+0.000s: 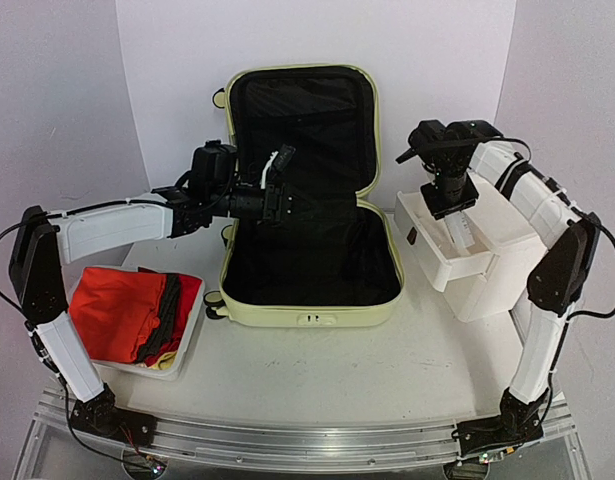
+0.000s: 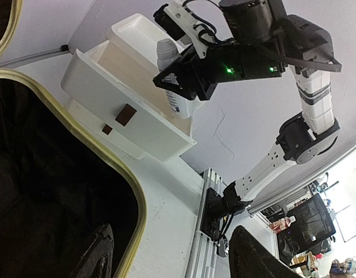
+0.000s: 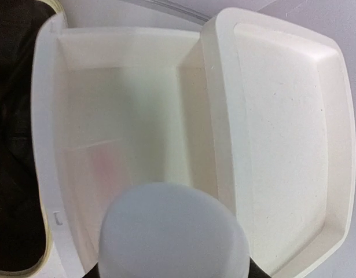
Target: Open, take out, and arrange the luggage
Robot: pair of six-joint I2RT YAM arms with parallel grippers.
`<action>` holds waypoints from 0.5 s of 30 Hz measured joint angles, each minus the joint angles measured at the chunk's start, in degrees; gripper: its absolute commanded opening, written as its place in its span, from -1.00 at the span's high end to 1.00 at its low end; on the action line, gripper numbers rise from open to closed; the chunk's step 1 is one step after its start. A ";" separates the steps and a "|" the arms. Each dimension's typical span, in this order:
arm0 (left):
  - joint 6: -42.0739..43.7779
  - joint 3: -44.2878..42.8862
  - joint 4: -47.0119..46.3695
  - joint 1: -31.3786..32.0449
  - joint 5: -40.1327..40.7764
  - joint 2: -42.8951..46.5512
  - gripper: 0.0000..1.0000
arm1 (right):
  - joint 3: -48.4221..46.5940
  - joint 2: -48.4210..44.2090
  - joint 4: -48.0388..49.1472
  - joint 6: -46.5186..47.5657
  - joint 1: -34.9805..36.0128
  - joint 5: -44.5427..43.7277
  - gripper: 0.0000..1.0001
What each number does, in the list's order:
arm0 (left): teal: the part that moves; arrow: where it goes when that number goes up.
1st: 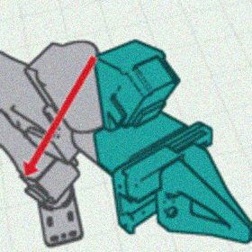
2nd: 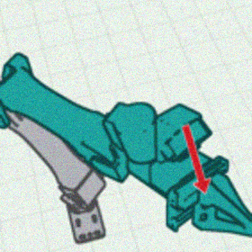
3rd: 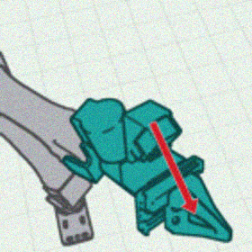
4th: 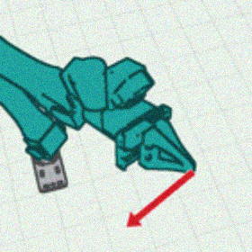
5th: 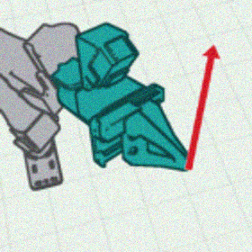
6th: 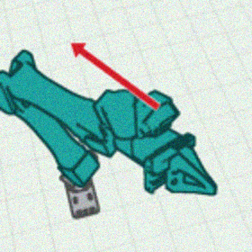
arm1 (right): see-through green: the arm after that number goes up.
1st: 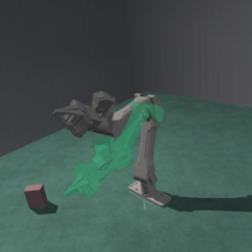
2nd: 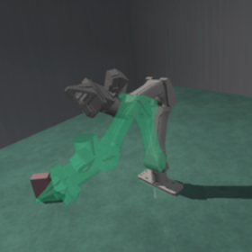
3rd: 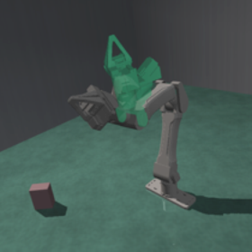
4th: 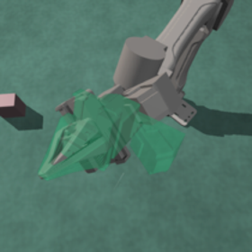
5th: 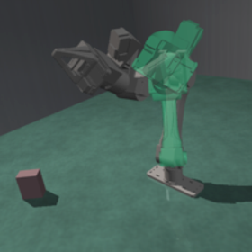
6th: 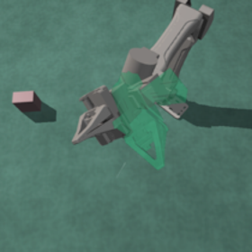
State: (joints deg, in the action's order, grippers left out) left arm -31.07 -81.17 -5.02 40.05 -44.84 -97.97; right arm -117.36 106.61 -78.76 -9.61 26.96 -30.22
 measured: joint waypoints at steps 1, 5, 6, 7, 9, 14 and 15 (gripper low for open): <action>0.17 0.42 0.07 0.00 0.02 0.00 -0.38 | 0.00 1.25 -0.70 -0.35 -0.11 -0.85 0.07; 1.07 1.38 1.14 -0.04 0.02 0.00 -0.38 | -0.52 4.35 -2.23 -1.51 -0.66 -3.56 -0.72; 1.14 1.40 1.44 -0.11 0.02 0.00 -0.40 | -1.18 4.90 -2.62 -1.84 -0.87 -4.11 -0.82; 1.20 1.40 1.57 -0.15 0.02 0.00 -0.44 | -1.99 5.27 -2.99 -2.14 -1.05 -4.52 -0.87; 1.25 1.44 2.16 -0.42 0.37 0.09 -0.61 | -5.27 6.36 -4.20 -2.58 -1.51 -5.18 -0.88; 3.63 3.85 4.66 -1.16 6.16 3.43 -0.91 | -11.69 6.43 -4.55 -3.13 -1.97 -1.79 -0.46; 4.26 4.46 5.73 -1.29 7.74 4.50 -0.96 | -11.54 5.77 -4.04 -2.58 -1.97 -0.28 -0.35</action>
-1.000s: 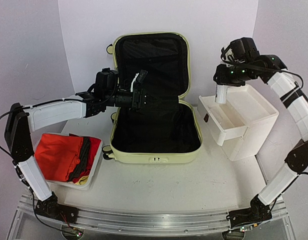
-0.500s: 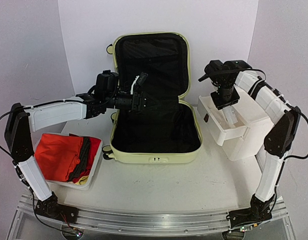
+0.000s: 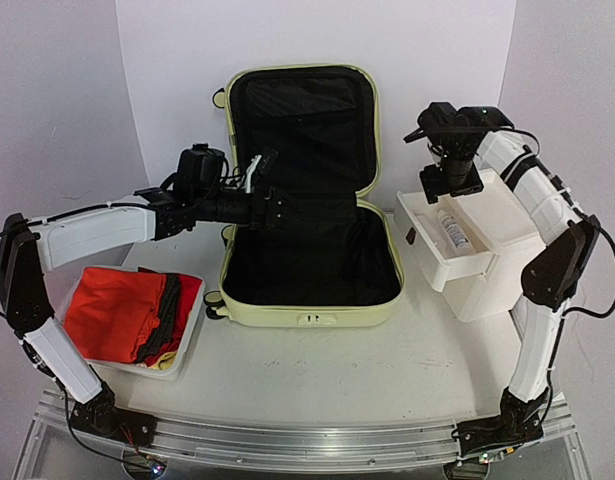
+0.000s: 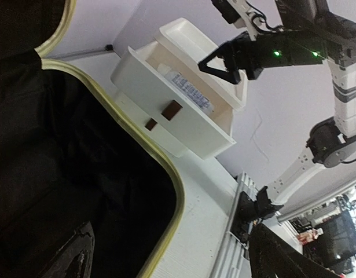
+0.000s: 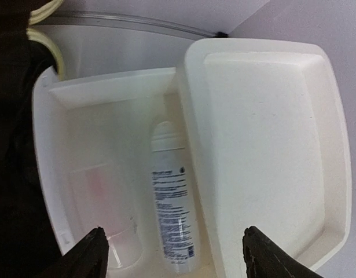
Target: Open, take out, and arrange the luggage
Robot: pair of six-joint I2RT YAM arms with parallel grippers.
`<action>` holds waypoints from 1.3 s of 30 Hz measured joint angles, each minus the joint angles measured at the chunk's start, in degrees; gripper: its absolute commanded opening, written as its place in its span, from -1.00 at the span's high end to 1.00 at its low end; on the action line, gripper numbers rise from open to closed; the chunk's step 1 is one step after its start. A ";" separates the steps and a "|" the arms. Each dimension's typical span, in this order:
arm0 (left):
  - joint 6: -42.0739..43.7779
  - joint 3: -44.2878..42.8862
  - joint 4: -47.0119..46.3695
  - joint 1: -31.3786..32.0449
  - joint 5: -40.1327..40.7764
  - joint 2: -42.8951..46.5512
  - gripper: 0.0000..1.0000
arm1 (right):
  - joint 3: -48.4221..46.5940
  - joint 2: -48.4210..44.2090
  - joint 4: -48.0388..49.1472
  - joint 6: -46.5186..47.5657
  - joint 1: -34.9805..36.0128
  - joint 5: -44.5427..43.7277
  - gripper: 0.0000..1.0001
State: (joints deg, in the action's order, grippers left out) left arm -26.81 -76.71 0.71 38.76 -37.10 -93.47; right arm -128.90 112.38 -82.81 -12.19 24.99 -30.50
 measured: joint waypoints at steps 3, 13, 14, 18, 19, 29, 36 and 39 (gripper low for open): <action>2.01 0.28 3.65 -0.35 5.40 2.47 -0.99 | 5.05 -4.85 5.01 1.22 0.07 9.94 -0.13; 1.57 -13.49 33.90 -1.09 39.43 0.83 -0.99 | 19.34 -12.98 15.26 2.97 5.40 37.90 0.23; 0.90 -13.57 35.80 -1.49 41.66 0.83 -0.99 | 20.57 -12.55 15.61 2.97 6.25 38.27 0.40; -1.75 -13.49 41.27 -3.65 45.81 0.59 -0.99 | 22.69 -9.38 15.80 0.90 8.24 35.87 0.99; -2.21 -13.46 41.83 -4.09 46.21 0.55 -0.99 | 22.71 -8.72 15.85 0.72 8.20 34.45 1.00; -4.72 -12.74 44.33 -6.45 49.40 -0.39 -0.99 | 21.97 -2.89 15.19 -6.99 4.46 16.09 1.00; -4.81 -13.57 44.46 -7.48 50.07 -2.25 -0.99 | 21.29 -2.32 14.23 -8.37 -1.09 5.97 1.00; -4.81 -14.86 44.50 -7.76 50.34 -4.09 -0.99 | 21.29 -2.32 13.70 -8.70 -3.39 2.03 1.00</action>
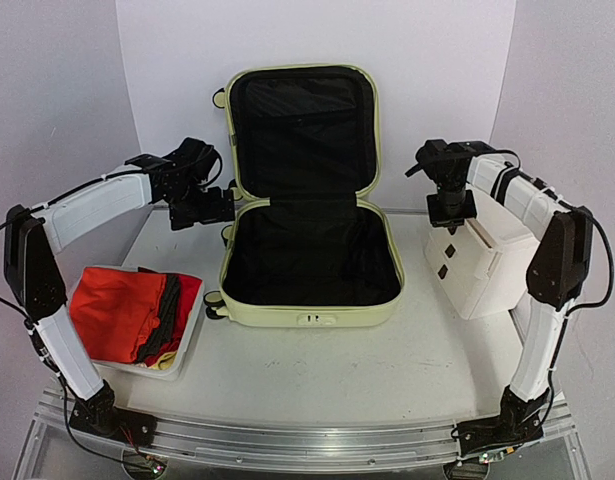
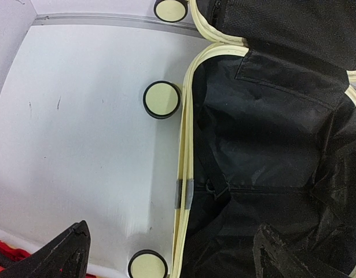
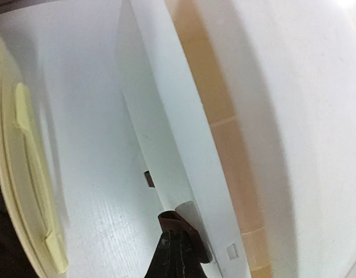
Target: Open, take out, and arrange the luggage
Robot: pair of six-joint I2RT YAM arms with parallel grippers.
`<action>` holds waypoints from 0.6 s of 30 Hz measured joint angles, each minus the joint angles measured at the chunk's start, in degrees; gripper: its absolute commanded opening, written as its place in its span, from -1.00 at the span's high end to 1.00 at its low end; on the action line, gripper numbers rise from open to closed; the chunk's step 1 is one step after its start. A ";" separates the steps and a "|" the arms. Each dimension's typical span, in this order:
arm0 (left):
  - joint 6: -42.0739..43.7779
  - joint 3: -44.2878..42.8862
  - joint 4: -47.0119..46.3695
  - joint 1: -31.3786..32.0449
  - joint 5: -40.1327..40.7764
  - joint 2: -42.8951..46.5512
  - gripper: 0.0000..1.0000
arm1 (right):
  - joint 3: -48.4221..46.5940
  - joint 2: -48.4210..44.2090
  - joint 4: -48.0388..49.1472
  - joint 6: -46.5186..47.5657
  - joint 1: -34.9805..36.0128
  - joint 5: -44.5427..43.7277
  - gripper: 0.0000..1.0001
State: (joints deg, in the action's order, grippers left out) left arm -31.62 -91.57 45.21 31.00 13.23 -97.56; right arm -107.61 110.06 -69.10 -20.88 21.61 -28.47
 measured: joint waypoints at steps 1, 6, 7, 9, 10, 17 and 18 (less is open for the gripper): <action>0.00 -0.48 0.00 0.00 0.02 -0.57 -0.99 | 0.00 0.00 -0.11 0.02 -0.61 -1.11 1.00; 0.02 -2.78 0.00 0.00 -0.09 -3.04 -0.99 | -0.07 0.02 -0.42 0.50 -1.57 -5.99 0.96; 0.04 -3.06 -0.07 0.00 -0.15 -3.32 -0.99 | -0.35 0.09 -0.52 0.55 -1.81 -6.43 0.95; 0.09 -3.50 -0.02 -0.11 -0.20 -3.63 -0.99 | -1.31 0.20 -0.52 0.35 -3.10 -5.73 0.94; 0.15 -3.76 0.07 -0.22 -0.22 -3.74 -0.99 | -1.79 0.20 -0.33 0.22 -3.61 -5.14 0.91; 1.75 -4.13 0.33 -0.79 -1.36 -3.78 -0.99 | 0.52 -1.95 5.90 3.10 -6.45 5.01 0.40; 1.90 -4.13 0.33 -0.83 -1.75 -3.78 -0.99 | 3.56 -4.00 8.20 4.37 -6.71 7.43 0.37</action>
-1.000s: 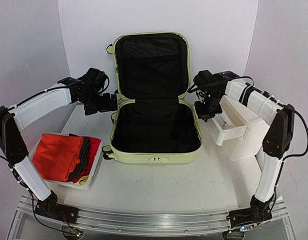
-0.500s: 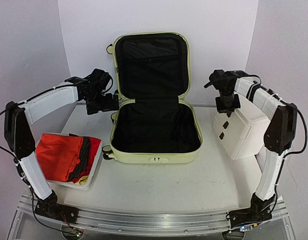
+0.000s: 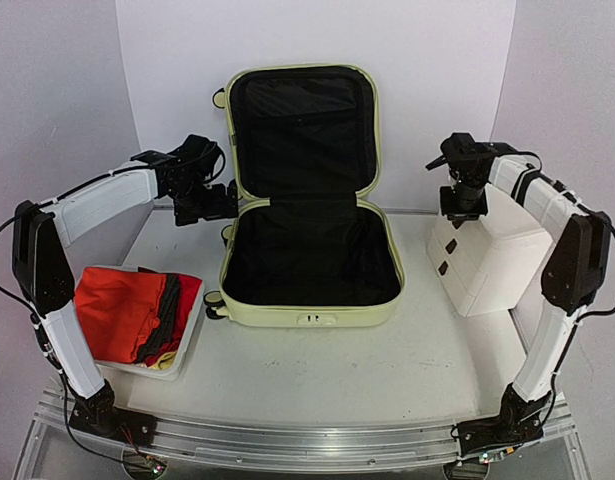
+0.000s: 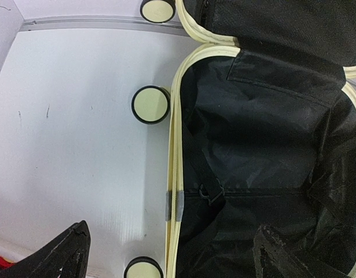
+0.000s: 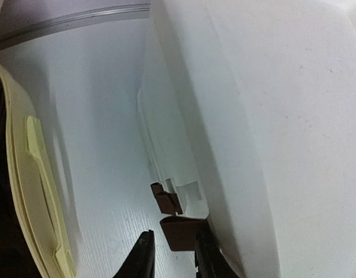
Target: Open, take out, and arrange the luggage
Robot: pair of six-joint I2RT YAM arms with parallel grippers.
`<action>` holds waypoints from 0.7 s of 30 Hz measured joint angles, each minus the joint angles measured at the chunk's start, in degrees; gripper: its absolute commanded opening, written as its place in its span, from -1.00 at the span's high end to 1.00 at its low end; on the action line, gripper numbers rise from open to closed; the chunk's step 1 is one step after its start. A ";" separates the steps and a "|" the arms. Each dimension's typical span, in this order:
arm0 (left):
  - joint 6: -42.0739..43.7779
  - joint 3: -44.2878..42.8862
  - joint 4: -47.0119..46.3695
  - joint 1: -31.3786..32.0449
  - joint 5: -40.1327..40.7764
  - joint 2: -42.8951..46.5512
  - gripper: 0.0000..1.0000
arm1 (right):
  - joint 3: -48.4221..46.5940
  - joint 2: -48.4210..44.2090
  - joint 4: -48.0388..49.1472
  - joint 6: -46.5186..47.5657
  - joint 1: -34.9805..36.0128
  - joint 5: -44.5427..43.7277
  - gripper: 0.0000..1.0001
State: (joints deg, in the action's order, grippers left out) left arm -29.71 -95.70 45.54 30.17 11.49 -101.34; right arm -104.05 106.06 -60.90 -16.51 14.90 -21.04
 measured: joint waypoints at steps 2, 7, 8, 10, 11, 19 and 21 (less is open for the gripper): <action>0.44 0.00 0.02 -0.02 -1.09 0.00 -0.99 | 5.46 -4.63 2.60 1.51 -0.24 3.65 0.37; 2.05 3.74 -1.55 -0.02 -2.99 1.88 -0.98 | 19.32 -21.70 6.45 4.68 -0.50 13.97 0.27; 2.43 5.44 -1.81 0.00 -3.19 2.80 -0.98 | 21.77 -25.55 6.80 4.85 -0.50 15.69 0.27; 2.86 8.63 -2.38 -0.02 -3.50 4.87 -0.98 | 26.80 -32.87 7.21 4.85 -0.42 18.27 0.30; 2.95 10.01 -2.60 -0.02 -3.54 5.88 -0.98 | 28.63 -35.50 6.78 4.66 -0.39 18.97 0.32; 2.38 12.26 -3.91 -0.02 -3.78 7.76 -0.98 | 43.30 -44.00 -0.04 -11.02 -0.35 13.97 1.00; 1.40 12.87 -4.68 -0.02 -3.76 7.76 -0.99 | 43.74 -43.82 -3.34 -15.54 -0.37 8.44 1.00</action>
State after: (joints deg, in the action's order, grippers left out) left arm -28.32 -82.83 40.86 30.15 7.73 -93.58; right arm -60.31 62.24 -64.25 -32.05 14.52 -12.60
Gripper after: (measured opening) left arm 0.989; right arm 0.014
